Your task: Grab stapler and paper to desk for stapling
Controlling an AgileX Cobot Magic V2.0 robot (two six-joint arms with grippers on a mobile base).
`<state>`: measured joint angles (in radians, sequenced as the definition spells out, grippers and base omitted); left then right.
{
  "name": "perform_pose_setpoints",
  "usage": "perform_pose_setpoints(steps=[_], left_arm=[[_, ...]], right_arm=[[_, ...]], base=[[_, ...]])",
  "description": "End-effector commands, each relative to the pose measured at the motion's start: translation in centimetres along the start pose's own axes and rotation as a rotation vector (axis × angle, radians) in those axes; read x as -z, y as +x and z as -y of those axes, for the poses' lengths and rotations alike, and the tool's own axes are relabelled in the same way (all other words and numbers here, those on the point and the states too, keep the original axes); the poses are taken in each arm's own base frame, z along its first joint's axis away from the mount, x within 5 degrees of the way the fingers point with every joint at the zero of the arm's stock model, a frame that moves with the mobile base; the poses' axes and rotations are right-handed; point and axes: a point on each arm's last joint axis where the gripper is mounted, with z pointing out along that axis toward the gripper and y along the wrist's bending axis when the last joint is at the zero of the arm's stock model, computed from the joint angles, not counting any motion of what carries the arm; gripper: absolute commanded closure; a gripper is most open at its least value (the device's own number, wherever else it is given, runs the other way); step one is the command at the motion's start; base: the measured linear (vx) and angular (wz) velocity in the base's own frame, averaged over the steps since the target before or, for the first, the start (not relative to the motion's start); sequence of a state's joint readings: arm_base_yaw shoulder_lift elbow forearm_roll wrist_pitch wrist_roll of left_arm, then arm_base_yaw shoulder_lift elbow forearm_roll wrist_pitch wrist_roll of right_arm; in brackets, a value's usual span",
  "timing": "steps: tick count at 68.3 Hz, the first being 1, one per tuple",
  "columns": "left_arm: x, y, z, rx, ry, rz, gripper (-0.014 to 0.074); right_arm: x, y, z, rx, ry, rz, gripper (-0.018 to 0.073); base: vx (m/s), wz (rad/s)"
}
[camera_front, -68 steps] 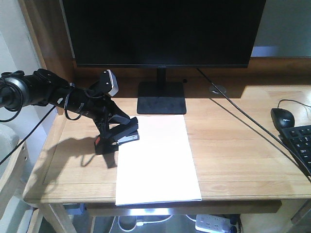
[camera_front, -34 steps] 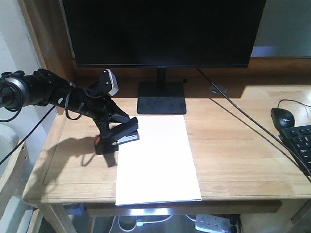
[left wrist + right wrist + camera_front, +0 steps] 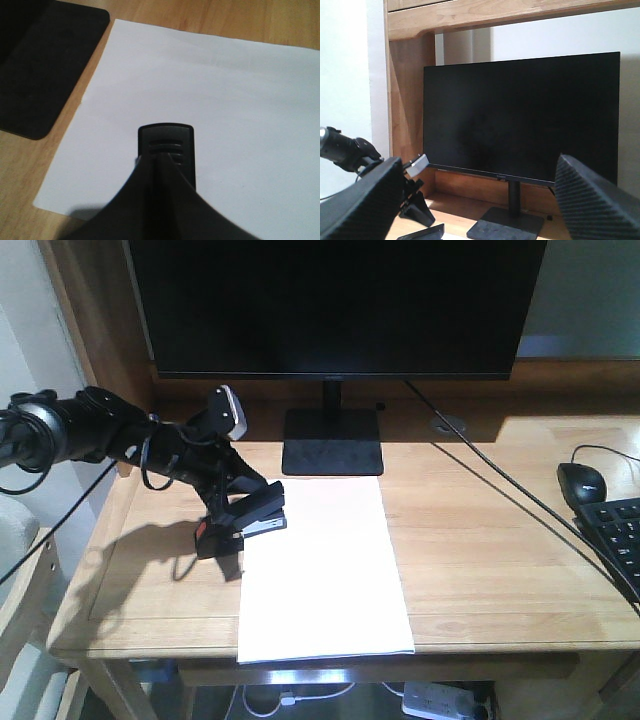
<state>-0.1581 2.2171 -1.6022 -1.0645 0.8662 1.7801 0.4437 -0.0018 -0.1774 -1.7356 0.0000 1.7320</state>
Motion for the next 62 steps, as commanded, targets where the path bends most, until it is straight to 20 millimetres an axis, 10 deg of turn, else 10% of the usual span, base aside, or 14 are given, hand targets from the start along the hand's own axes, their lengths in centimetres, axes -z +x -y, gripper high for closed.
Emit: perform_pose_setpoints(steps=[1, 62], left_arm=[[0.8, -2.2, 0.1, -0.009, -0.006, 0.066, 0.0603], [-2.4, 1.8, 0.3, 0.129, 0.087, -0.023, 0.0603]], right_arm=[[-0.1, -0.8, 0.2, 0.058, 0.026, 0.018, -0.0021], [-0.1, -0.8, 0.2, 0.058, 0.025, 0.018, -0.0021]], base=[[0.00, 0.00], [0.00, 0.00]])
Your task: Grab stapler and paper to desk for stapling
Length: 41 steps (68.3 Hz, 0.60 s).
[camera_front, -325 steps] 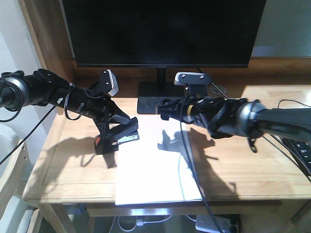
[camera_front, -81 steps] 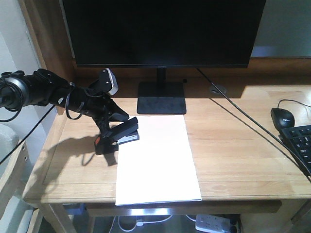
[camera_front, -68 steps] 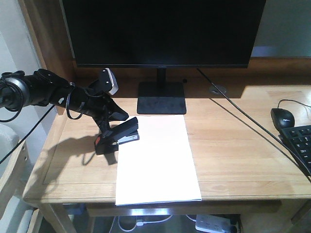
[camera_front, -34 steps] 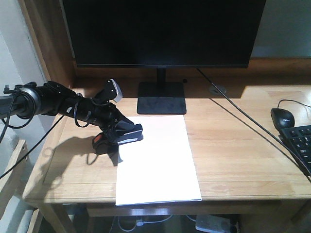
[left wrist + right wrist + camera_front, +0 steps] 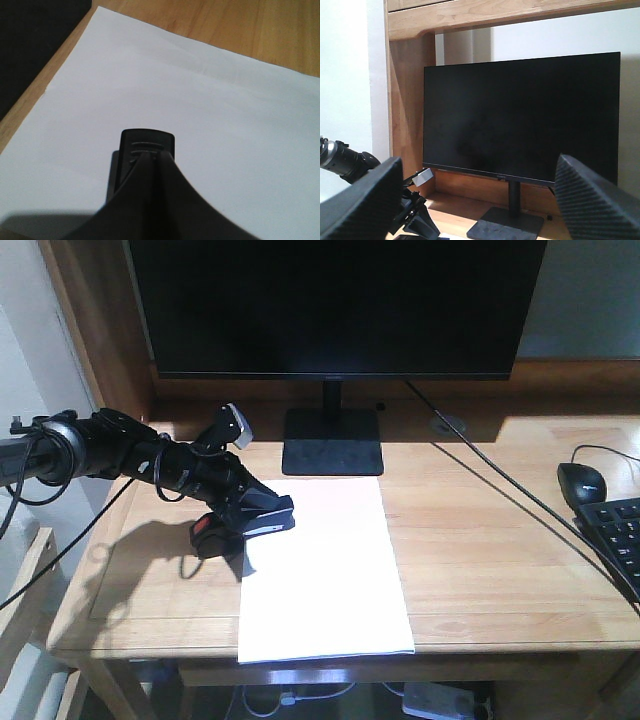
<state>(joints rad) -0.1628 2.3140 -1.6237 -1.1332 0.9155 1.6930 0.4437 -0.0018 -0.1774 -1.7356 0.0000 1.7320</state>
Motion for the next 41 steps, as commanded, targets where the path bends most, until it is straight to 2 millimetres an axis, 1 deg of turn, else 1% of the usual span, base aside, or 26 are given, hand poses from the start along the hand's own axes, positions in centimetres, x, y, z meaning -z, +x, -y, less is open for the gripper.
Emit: perform_pose_setpoints(steps=[1, 41], left_arm=[[0.43, -0.36, 0.30, -0.048, -0.002, -0.049, 0.0603], [0.43, -0.36, 0.29, -0.047, -0.002, -0.049, 0.0603]], right_arm=[[-0.09, -0.83, 0.20, 0.058, 0.025, 0.018, -0.0021], [-0.09, -0.83, 0.20, 0.059, 0.025, 0.018, -0.0021]], base=[[0.00, 0.00], [0.00, 0.00]])
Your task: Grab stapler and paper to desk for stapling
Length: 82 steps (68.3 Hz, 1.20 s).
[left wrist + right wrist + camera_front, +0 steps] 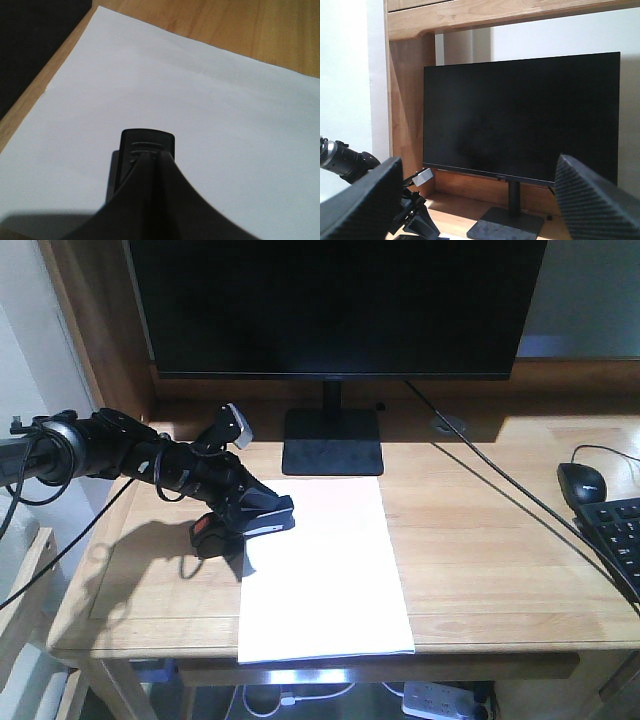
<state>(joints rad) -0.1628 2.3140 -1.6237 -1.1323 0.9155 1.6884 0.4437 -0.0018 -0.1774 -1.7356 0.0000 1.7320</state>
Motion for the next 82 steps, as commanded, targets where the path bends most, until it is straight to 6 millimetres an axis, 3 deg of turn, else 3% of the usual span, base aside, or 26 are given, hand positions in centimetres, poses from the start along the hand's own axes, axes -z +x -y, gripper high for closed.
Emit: perform_pose_setpoints(steps=[1, 54, 68, 82], left_arm=[[0.4, -0.4, 0.3, -0.051, -0.004, -0.049, 0.0603], [0.8, -0.7, 0.4, -0.006, -0.010, -0.048, 0.0603], [4.5, -3.2, 1.0, 0.038, -0.132, -0.145, 0.0603], [10.6, -6.6, 2.9, 0.111, -0.333, -0.254, 0.0603]], right_arm=[[-0.1, -0.8, 0.2, 0.059, 0.025, 0.018, -0.0021], [-0.1, -0.8, 0.2, 0.059, 0.027, 0.018, -0.0021], [-0.1, -0.8, 0.2, 0.059, 0.027, 0.018, -0.0021], [-0.1, -0.8, 0.2, 0.059, 0.027, 0.018, -0.0021]], base=[[0.00, 0.00], [0.00, 0.00], [0.00, 0.00], [0.00, 0.00]])
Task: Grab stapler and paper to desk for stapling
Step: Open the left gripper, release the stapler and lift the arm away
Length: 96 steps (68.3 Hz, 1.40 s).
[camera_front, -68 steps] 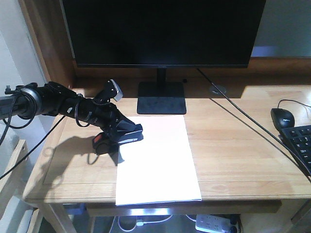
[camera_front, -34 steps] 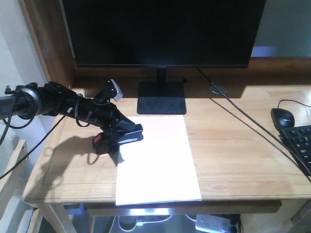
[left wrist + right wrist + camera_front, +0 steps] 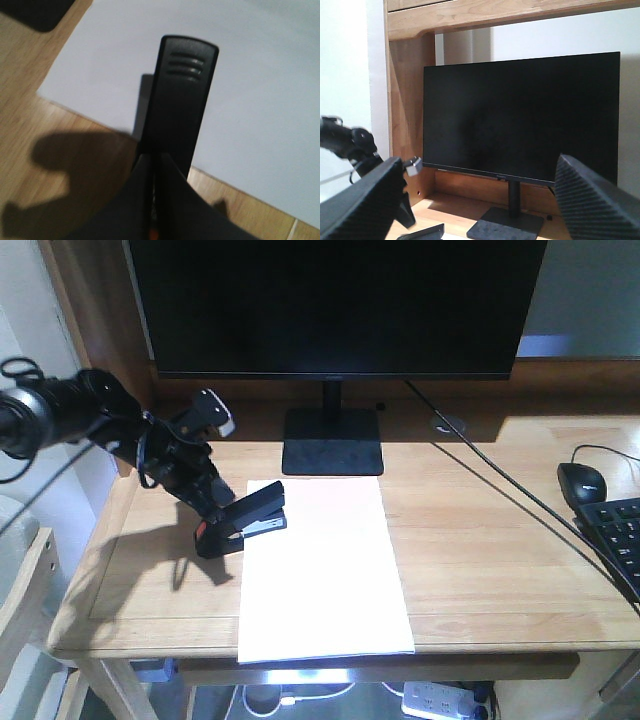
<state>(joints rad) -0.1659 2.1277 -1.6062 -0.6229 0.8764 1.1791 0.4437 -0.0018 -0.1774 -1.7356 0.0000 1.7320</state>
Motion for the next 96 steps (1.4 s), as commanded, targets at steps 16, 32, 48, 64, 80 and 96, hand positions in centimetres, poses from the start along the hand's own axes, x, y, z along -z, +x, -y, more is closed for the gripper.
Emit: perform_pose_setpoints(steps=[16, 32, 48, 64, 80, 96], left_arm=[[15.4, -2.9, 2.3, 0.423, -0.489, 0.022, 0.0603], [24.5, -3.0, 6.7, 0.764, -0.646, 0.229, 0.0603], [30.8, -1.7, 12.4, 0.704, -0.696, 0.493, 0.0603], [30.8, 3.9, 17.9, 0.632, -0.726, 0.686, 0.0603], [29.1, 10.0, 22.5, 0.563, -0.751, 0.830, 0.0603], [26.4, 15.5, 25.9, 0.465, -0.790, 0.924, 0.0603]], right_arm=[[-0.1, -0.8, 0.2, 0.059, 0.027, 0.018, -0.0021], [-0.1, -0.8, 0.2, 0.059, 0.027, 0.018, -0.0021], [-0.1, -0.8, 0.2, 0.059, 0.025, 0.018, -0.0021], [-0.1, -0.8, 0.2, 0.059, 0.025, 0.018, -0.0021], [-0.1, -0.8, 0.2, 0.059, 0.025, 0.018, -0.0021], [-0.1, -0.8, 0.2, 0.059, 0.025, 0.018, -0.0021]], base=[[0.00, 0.00], [0.00, 0.00], [0.00, 0.00], [0.00, 0.00], [0.00, 0.00], [0.00, 0.00]])
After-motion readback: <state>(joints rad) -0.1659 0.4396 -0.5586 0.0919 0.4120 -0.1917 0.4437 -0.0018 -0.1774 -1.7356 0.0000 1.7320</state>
